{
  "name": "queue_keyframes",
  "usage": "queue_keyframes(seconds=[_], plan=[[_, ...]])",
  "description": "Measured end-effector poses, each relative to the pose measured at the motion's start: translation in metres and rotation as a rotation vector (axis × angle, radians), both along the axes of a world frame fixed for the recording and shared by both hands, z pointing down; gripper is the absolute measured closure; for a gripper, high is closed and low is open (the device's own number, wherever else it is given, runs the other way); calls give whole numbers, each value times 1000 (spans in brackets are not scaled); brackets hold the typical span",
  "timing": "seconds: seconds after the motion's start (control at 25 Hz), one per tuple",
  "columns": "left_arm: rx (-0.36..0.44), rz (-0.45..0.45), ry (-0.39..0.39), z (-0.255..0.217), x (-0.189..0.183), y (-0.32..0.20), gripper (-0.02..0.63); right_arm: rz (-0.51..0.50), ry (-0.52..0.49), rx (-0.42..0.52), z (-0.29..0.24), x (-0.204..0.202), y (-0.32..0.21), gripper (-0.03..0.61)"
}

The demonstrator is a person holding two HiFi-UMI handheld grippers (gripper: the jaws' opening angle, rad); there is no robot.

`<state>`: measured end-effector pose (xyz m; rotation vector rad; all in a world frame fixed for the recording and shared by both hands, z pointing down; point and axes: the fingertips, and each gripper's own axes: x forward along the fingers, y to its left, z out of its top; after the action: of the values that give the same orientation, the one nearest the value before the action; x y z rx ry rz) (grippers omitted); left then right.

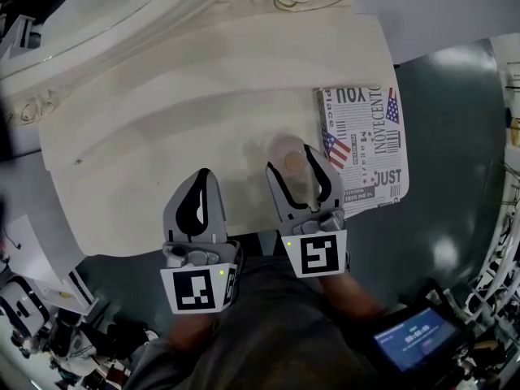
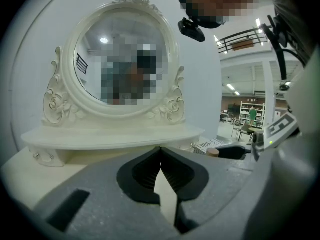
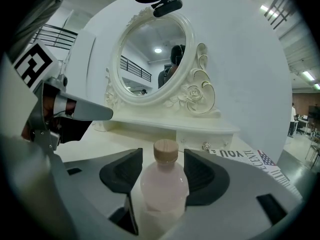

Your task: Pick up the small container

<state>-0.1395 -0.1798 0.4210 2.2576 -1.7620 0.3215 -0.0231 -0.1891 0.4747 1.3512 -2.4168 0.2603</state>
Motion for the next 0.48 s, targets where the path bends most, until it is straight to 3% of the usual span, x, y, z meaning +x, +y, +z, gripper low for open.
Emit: queue_keyframes(seconds=[0.48], plan=[[-38,6,8,20,-5,-4,600,44,38,48,10,0,-4,356]])
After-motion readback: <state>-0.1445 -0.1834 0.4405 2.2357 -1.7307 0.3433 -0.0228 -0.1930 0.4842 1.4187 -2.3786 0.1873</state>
